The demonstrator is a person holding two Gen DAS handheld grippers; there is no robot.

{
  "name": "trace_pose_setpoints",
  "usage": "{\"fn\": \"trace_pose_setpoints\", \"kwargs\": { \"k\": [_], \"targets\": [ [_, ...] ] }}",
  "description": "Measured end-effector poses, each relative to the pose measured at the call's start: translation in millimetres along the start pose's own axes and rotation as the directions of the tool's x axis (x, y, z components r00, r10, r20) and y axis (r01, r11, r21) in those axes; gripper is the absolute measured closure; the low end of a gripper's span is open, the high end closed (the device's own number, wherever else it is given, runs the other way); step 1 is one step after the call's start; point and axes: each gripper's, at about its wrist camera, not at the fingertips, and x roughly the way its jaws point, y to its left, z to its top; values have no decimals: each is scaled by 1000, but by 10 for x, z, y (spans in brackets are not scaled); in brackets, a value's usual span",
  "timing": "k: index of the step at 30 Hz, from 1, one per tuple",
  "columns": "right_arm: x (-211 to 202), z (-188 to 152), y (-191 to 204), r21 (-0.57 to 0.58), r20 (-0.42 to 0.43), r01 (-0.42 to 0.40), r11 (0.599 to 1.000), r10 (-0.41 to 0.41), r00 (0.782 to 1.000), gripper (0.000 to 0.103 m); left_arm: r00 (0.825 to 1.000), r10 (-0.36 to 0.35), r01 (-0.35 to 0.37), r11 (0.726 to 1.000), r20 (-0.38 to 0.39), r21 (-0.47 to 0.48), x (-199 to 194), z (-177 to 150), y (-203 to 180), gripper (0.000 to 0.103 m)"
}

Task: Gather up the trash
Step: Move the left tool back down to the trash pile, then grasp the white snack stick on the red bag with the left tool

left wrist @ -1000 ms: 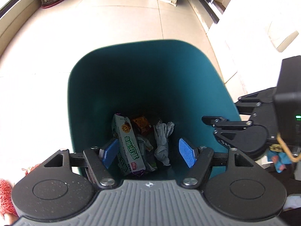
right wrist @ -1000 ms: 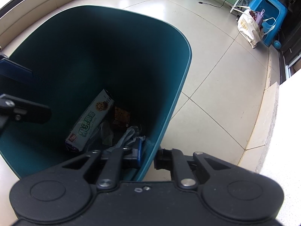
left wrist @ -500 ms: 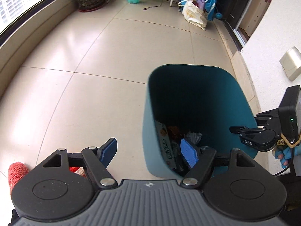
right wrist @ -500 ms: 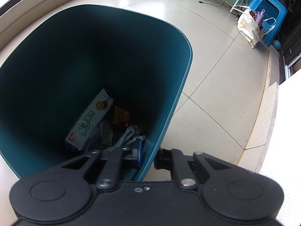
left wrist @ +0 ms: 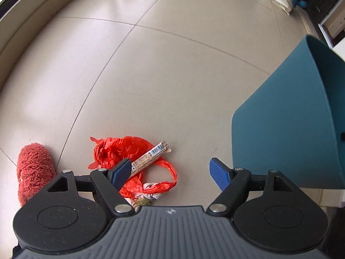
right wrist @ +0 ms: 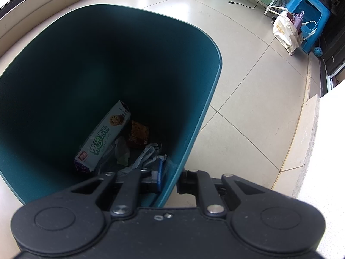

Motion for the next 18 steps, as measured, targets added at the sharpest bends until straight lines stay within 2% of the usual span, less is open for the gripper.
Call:
{"fn": "trace_pose_setpoints", "kwargs": {
  "k": [4, 9, 18],
  "targets": [
    [2, 10, -31, 9, -3, -5, 1000, 5, 1000, 91, 998, 51, -47, 993, -34, 105, 412, 10, -154, 24],
    [4, 22, -62, 13, -6, -10, 1000, 10, 1000, 91, 994, 15, 8, 979, -109, 205, 789, -70, -203, 24],
    [22, 21, -58, 1, -8, -11, 1000, 11, 1000, 90, 984, 15, 26, 973, -178, 228, 1338, 50, -148, 25]
  ]
}}
